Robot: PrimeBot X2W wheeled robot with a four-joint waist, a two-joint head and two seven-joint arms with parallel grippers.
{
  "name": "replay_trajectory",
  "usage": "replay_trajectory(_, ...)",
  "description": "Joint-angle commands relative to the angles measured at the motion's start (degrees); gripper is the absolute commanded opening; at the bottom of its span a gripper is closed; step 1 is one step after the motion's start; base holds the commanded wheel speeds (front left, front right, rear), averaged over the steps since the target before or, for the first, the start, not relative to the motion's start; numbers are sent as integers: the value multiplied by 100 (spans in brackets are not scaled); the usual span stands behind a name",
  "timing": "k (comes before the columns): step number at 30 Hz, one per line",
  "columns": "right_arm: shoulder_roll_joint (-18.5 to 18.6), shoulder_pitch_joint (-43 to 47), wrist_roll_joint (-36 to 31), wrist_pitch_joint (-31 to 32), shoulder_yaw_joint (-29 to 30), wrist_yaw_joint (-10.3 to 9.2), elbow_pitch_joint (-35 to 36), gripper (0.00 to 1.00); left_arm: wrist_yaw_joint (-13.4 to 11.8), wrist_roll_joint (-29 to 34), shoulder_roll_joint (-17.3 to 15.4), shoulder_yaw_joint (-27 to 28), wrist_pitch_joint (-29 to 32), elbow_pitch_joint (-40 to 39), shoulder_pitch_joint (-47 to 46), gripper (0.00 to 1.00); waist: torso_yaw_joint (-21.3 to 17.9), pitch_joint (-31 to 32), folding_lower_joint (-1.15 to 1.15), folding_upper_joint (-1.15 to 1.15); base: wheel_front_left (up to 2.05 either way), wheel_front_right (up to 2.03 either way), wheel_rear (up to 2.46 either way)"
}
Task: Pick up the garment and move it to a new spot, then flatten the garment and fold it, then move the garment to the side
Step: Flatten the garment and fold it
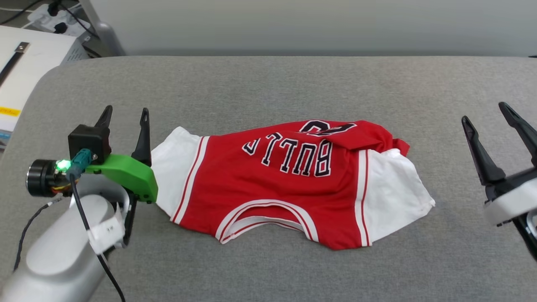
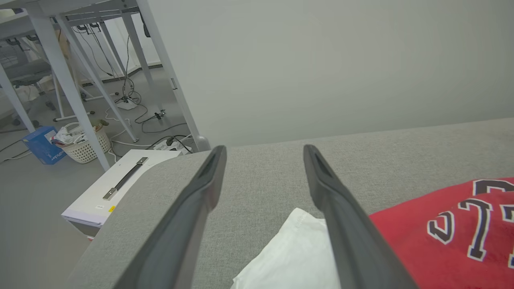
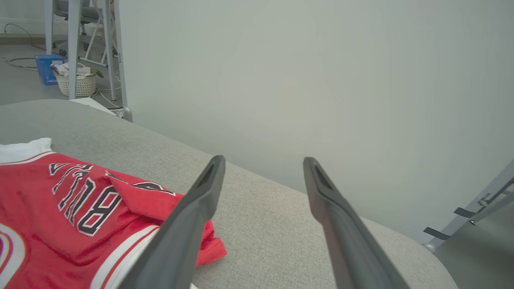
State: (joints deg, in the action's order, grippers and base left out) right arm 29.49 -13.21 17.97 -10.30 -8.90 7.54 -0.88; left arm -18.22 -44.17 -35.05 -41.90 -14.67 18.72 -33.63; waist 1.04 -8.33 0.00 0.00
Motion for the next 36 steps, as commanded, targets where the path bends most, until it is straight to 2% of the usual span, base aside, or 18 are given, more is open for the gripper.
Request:
replay_trajectory(1, 202, -229, 230, 272, -206, -5, 12, 100, -168, 238, 92, 200, -30, -256, 331, 100, 125, 35, 0, 0, 0, 0, 0)
replay_trajectory(6, 1010, -684, 1153, 1613, -1062, -5, 180, 100, -540, 914, 356, 943, -31, -1077, 1248, 100, 203, -6, 0, 0, 0, 0, 0)
replay_trajectory(7, 1470, -843, 1853, 2870, -1566, -5, 161, 100, -600, 1273, 540, 1290, -31, -1391, 1702, 100, 265, -52, 0, 0, 0, 0, 0)
replay_trajectory(11, 1806, -986, 2446, 4159, -2012, -5, 255, 100, -517, 1640, 803, 1579, -32, -1612, 2089, 100, 334, -156, 0, 0, 0, 0, 0)
replay_trajectory(15, 1919, -1075, 2724, 4893, -2288, -5, 154, 100, -330, 1900, 1073, 1766, -32, -1640, 2272, 100, 425, -333, 0, 0, 0, 0, 0)
replay_trajectory(21, 1748, -1366, 2672, 5101, -2654, -5, -395, 100, -102, 2237, 1363, 2010, -32, -1672, 2314, 100, 561, -626, 0, 0, 0, 0, 0)
replay_trajectory(28, 1335, -1507, 2716, 4834, -3263, -5, -1354, 100, 214, 2573, 1684, 2321, -32, -1456, 2151, 100, 634, -848, 0, 0, 0, 0, 0)
replay_trajectory(32, 1221, -1438, 2865, 4534, -3633, -5, -1623, 100, 351, 2739, 1794, 2505, -32, -1342, 2162, 100, 587, -832, 0, 0, 0, 0, 0)
replay_trajectory(33, 1205, -1437, 2905, 4425, -3695, -5, -1656, 90, 377, 2772, 1816, 2547, -32, -1321, 2172, 100, 566, -809, 0, 0, 0, 0, 0)
replay_trajectory(34, 1197, -1462, 2920, 4225, -3759, -5, -1665, 4, 414, 2806, 1837, 2598, -32, -1287, 2189, 100, 533, -770, 0, 0, 0, 0, 0)
replay_trajectory(35, 1191, -1486, 2926, 4066, -3795, -5, -1665, 0, 445, 2833, 1843, 2642, -32, -1259, 2201, 100, 500, -732, 0, 0, 0, 0, 0)
replay_trajectory(36, 1185, -1504, 2978, 3892, -3804, -5, -1673, 0, 489, 2863, 1842, 2694, -32, -1219, 2217, 100, 457, -681, 0, 0, 0, 0, 0)
